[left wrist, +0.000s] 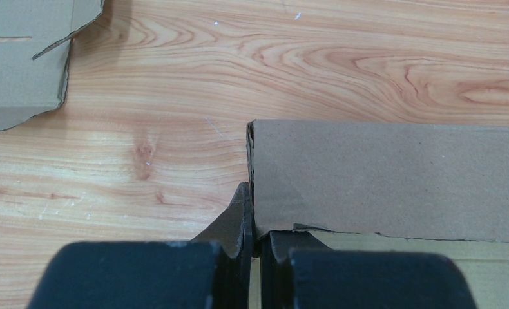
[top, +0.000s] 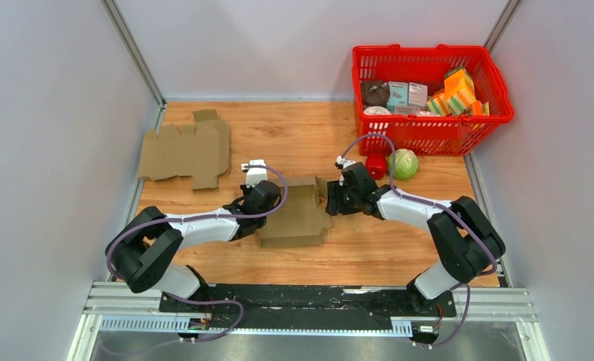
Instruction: Fold the paper box
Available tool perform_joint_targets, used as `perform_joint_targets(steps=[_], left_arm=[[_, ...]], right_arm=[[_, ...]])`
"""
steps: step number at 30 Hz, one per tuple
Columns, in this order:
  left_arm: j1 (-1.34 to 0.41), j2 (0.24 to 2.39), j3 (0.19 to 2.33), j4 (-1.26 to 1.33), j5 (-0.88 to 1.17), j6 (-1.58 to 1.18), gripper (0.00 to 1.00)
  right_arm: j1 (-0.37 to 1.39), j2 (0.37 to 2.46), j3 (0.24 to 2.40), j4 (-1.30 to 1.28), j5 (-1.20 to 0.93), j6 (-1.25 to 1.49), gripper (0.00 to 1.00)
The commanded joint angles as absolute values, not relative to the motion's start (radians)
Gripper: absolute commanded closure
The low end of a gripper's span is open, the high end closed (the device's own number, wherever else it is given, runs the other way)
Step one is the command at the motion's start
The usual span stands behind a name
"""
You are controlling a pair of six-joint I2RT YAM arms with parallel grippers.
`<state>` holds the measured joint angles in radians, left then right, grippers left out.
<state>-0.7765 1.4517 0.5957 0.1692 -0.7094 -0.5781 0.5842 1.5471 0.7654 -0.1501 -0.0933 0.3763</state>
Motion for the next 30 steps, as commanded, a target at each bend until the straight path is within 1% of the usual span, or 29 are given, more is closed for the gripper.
perform_joint_targets(steps=[1,2,5,6,7,11,12,16,18,19,21,24,28,30], left_arm=[[-0.782,1.459,0.588,0.161,-0.673,-0.588,1.00],[-0.782,1.460,0.586,0.163,-0.673,-0.586,1.00],[-0.782,1.465,0.591,0.163,-0.672,-0.586,1.00],[-0.782,1.466,0.592,0.161,-0.670,-0.584,1.00],[-0.784,1.468,0.594,0.161,-0.670,-0.584,1.00],[-0.782,1.473,0.595,0.169,-0.672,-0.581,1.00],[-0.782,1.474,0.597,0.170,-0.670,-0.583,1.00],[-0.782,1.483,0.598,0.173,-0.666,-0.588,1.00],[-0.782,1.479,0.595,0.173,-0.667,-0.588,1.00],[-0.782,1.480,0.595,0.173,-0.669,-0.588,1.00],[-0.782,1.474,0.594,0.173,-0.670,-0.588,1.00],[-0.782,1.471,0.595,0.173,-0.667,-0.588,1.00],[-0.782,1.471,0.594,0.173,-0.663,-0.584,1.00],[-0.784,1.467,0.591,0.173,-0.667,-0.583,1.00]], right_arm=[[0.600,1.562,0.799,-0.100,-0.030,0.322,0.44],[0.604,1.566,0.799,-0.088,-0.040,0.305,0.45],[0.615,1.601,0.824,-0.068,-0.073,0.282,0.53],[0.617,1.611,0.827,-0.060,-0.092,0.285,0.60],[0.618,1.618,0.828,-0.052,-0.127,0.288,0.65],[0.621,1.617,0.842,-0.064,-0.120,0.298,0.80],[0.621,1.617,0.844,-0.074,-0.118,0.311,0.88],[0.643,1.628,0.876,-0.130,-0.104,0.334,0.94],[0.660,1.638,0.905,-0.188,-0.075,0.350,0.92],[0.682,1.637,0.914,-0.213,-0.065,0.374,0.88],[0.710,1.605,0.922,-0.248,-0.023,0.391,0.71],[0.761,1.562,0.934,-0.291,0.089,0.403,0.65],[0.764,1.560,0.972,-0.350,0.178,0.377,0.62],[0.764,1.562,0.994,-0.371,0.189,0.361,0.61]])
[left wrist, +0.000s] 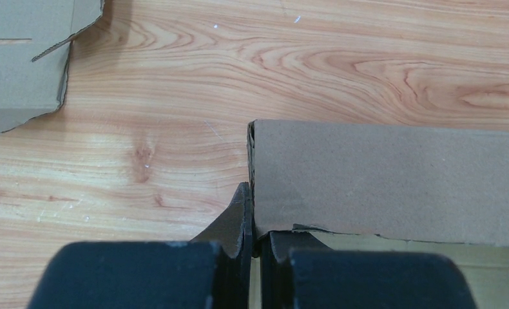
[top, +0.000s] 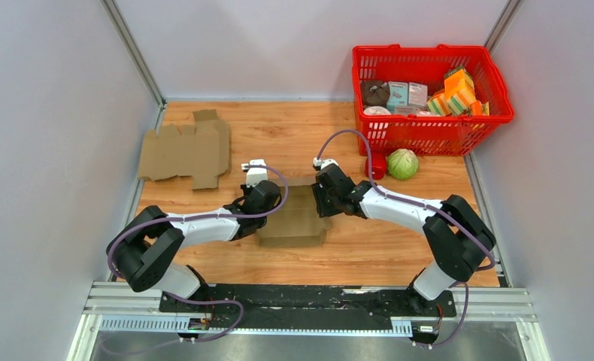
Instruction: Fold the paper box
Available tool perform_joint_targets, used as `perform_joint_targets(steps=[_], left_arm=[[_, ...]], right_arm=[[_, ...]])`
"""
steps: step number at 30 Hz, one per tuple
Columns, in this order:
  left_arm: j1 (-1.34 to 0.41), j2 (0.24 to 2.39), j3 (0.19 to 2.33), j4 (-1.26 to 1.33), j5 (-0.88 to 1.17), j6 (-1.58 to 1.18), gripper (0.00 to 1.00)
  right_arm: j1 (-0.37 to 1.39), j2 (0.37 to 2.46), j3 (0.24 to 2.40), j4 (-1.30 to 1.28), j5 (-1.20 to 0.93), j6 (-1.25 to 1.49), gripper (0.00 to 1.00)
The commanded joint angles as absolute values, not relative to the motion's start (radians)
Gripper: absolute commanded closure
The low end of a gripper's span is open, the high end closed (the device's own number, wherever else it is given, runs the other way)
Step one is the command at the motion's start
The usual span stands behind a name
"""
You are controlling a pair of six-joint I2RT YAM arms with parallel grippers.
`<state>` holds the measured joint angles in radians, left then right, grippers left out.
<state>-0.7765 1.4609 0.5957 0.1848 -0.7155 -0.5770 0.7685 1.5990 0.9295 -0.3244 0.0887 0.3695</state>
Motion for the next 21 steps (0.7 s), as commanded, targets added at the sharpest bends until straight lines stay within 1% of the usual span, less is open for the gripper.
perform_joint_targets(steps=[1,5,8,10,11,14,17,19,20,21], left_arm=[[-0.782,1.466,0.588,0.173,-0.669,-0.583,1.00],[-0.782,1.457,0.581,0.170,-0.676,-0.580,1.00],[-0.782,1.460,0.581,0.172,-0.675,-0.578,1.00],[-0.782,1.463,0.584,0.172,-0.673,-0.580,1.00],[-0.782,1.462,0.586,0.170,-0.670,-0.578,1.00],[-0.782,1.462,0.591,0.167,-0.667,-0.577,1.00],[-0.782,1.460,0.595,0.164,-0.667,-0.575,1.00],[-0.782,1.462,0.598,0.164,-0.667,-0.578,1.00],[-0.782,1.462,0.598,0.163,-0.667,-0.577,1.00],[-0.782,1.462,0.600,0.163,-0.667,-0.577,1.00]], right_arm=[[0.765,1.554,0.999,-0.374,0.187,0.359,0.61],[0.765,1.540,1.017,-0.397,0.195,0.342,0.53],[0.765,1.543,1.020,-0.399,0.183,0.339,0.54],[0.764,1.551,1.029,-0.391,0.184,0.344,0.60],[0.765,1.558,1.034,-0.391,0.176,0.347,0.71],[0.788,1.575,1.061,-0.380,0.126,0.377,0.86],[0.815,1.600,1.074,-0.348,0.020,0.429,0.86],[0.813,1.608,1.060,-0.281,-0.114,0.442,0.82],[0.810,1.606,1.055,-0.264,-0.142,0.428,0.74],[0.805,1.598,1.049,-0.249,-0.164,0.414,0.68]])
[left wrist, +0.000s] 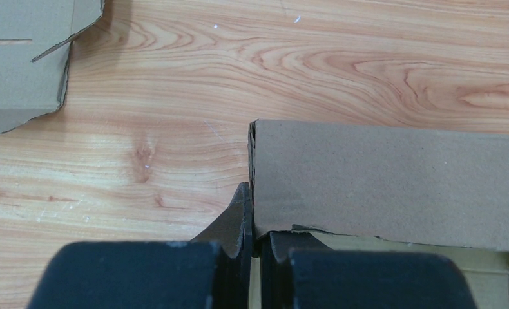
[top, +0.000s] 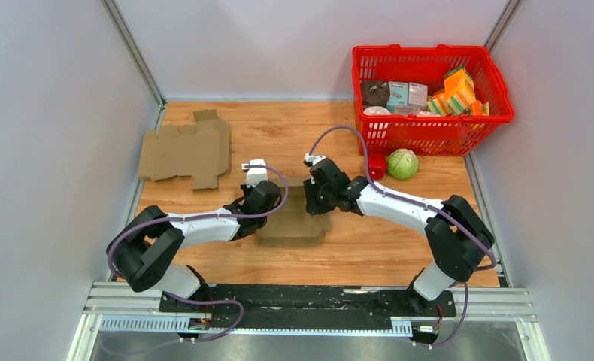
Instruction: Fold the paper box
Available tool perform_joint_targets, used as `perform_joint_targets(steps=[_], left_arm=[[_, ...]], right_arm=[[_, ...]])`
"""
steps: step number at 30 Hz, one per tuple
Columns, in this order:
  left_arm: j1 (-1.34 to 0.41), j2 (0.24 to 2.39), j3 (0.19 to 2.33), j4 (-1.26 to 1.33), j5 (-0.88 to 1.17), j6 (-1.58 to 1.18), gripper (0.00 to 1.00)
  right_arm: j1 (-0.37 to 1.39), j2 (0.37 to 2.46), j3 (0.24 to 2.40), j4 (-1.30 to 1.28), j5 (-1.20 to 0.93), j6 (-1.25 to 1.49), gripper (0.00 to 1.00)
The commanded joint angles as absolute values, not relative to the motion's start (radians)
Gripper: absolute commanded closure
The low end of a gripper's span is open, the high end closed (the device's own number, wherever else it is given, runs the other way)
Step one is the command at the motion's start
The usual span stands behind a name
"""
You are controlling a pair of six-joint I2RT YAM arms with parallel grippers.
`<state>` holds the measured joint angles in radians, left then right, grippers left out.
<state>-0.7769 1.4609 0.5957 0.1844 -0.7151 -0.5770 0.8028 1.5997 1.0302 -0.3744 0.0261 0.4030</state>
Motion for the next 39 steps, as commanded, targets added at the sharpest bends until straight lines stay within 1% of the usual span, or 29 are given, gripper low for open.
perform_joint_targets(steps=[1,2,6,7,8,9,10,11,13,16,18,21,22,26,28,32,39], left_arm=[[-0.782,1.463,0.598,0.161,-0.667,-0.575,1.00],[-0.782,1.462,0.597,0.160,-0.670,-0.574,1.00],[-0.782,1.462,0.588,0.163,-0.672,-0.572,1.00],[-0.782,1.462,0.583,0.167,-0.670,-0.572,1.00],[-0.782,1.463,0.583,0.172,-0.669,-0.571,1.00],[-0.782,1.465,0.583,0.173,-0.667,-0.571,1.00],[-0.782,1.466,0.583,0.175,-0.666,-0.569,1.00],[-0.782,1.470,0.584,0.178,-0.663,-0.568,1.00],[-0.782,1.476,0.587,0.181,-0.657,-0.566,1.00],[-0.782,1.476,0.591,0.180,-0.649,-0.557,1.00],[-0.782,1.471,0.588,0.173,-0.646,-0.548,1.00],[-0.782,1.470,0.577,0.186,-0.644,-0.535,1.00],[-0.782,1.473,0.583,0.181,-0.644,-0.535,1.00],[-0.782,1.465,0.578,0.189,-0.643,-0.546,1.00],[-0.782,1.465,0.581,0.190,-0.641,-0.543,1.00],[-0.782,1.459,0.583,0.184,-0.649,-0.538,1.00],[-0.784,1.450,0.583,0.183,-0.655,-0.540,1.00]], right_arm=[[0.789,1.563,1.042,-0.250,-0.179,0.396,0.61],[0.776,1.542,1.020,-0.250,-0.186,0.361,0.54],[0.691,1.352,0.937,-0.249,-0.195,0.257,0.49],[0.683,1.313,0.921,-0.247,-0.128,0.238,0.48],[0.674,1.245,0.904,-0.245,-0.089,0.212,0.48],[0.648,1.221,0.870,-0.220,-0.051,0.163,0.49],[0.632,1.201,0.845,-0.194,0.053,0.135,0.50],[0.615,1.189,0.825,-0.160,0.090,0.112,0.55],[0.554,1.190,0.779,-0.079,0.117,0.057,0.56],[0.487,1.216,0.750,-0.009,0.077,0.005,0.55],[0.428,1.248,0.753,-0.024,-0.056,-0.033,0.54],[0.422,1.326,0.752,-0.015,-0.188,-0.098,0.53],[0.423,1.347,0.755,-0.009,-0.269,-0.109,0.53],[0.443,1.443,0.827,-0.060,-0.392,-0.191,0.52],[0.459,1.477,0.850,-0.078,-0.455,-0.184,0.51],[0.492,1.525,0.882,-0.117,-0.483,-0.206,0.49],[0.551,1.569,0.876,-0.064,-0.489,-0.210,0.46]])
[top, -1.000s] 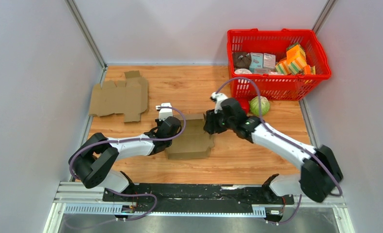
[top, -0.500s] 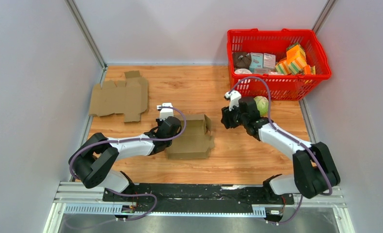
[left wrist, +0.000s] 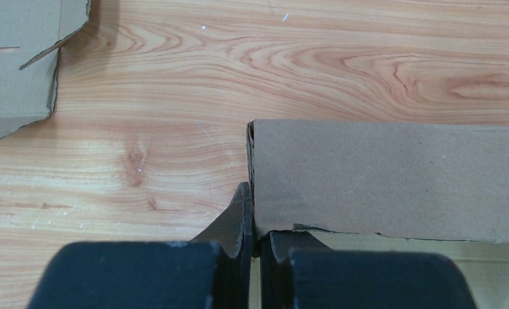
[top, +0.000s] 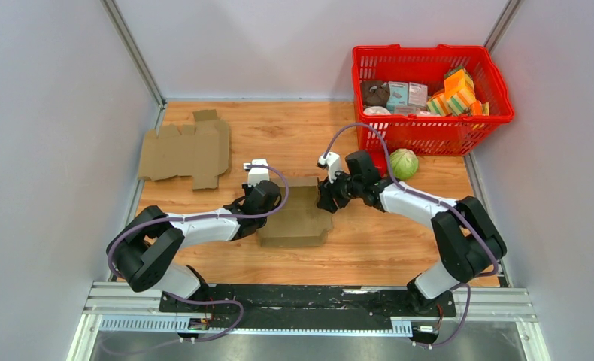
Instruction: Fold the paper box
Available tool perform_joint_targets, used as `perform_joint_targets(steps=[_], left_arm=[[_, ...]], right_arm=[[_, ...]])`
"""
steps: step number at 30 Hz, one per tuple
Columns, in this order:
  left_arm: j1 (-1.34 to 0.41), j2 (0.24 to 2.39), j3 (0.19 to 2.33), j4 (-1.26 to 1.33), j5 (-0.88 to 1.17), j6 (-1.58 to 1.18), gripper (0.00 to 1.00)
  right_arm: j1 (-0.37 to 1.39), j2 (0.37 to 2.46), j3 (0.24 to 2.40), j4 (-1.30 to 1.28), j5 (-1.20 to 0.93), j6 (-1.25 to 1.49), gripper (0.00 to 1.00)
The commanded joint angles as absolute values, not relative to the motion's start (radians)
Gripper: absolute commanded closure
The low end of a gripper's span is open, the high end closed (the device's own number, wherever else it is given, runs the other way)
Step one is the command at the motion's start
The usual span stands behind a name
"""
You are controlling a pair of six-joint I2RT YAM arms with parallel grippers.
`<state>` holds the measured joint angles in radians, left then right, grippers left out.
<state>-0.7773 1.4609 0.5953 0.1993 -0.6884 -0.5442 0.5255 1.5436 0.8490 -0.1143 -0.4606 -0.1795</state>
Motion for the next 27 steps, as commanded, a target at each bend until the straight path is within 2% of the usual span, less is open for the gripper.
perform_joint_targets(steps=[1,7,14,21,24,26,27], left_arm=[[-0.782,1.451,0.583,0.183,-0.655,-0.540,1.00],[-0.784,1.451,0.578,0.181,-0.657,-0.546,1.00],[-0.782,1.442,0.571,0.184,-0.661,-0.548,1.00],[-0.782,1.440,0.568,0.189,-0.663,-0.554,1.00],[-0.784,1.434,0.566,0.184,-0.667,-0.554,1.00],[-0.782,1.433,0.563,0.186,-0.672,-0.555,1.00],[-0.782,1.430,0.563,0.184,-0.673,-0.555,1.00]], right_arm=[[0.555,1.575,0.877,-0.054,-0.474,-0.201,0.46],[0.635,1.583,0.861,0.103,-0.220,-0.152,0.46],[0.768,1.620,0.809,0.283,0.108,-0.137,0.53],[0.841,1.654,0.765,0.443,0.299,-0.075,0.72],[0.865,1.674,0.767,0.489,0.370,-0.054,0.73],[0.868,1.689,0.778,0.492,0.397,-0.014,0.83],[0.868,1.706,0.784,0.494,0.397,-0.008,0.84]])
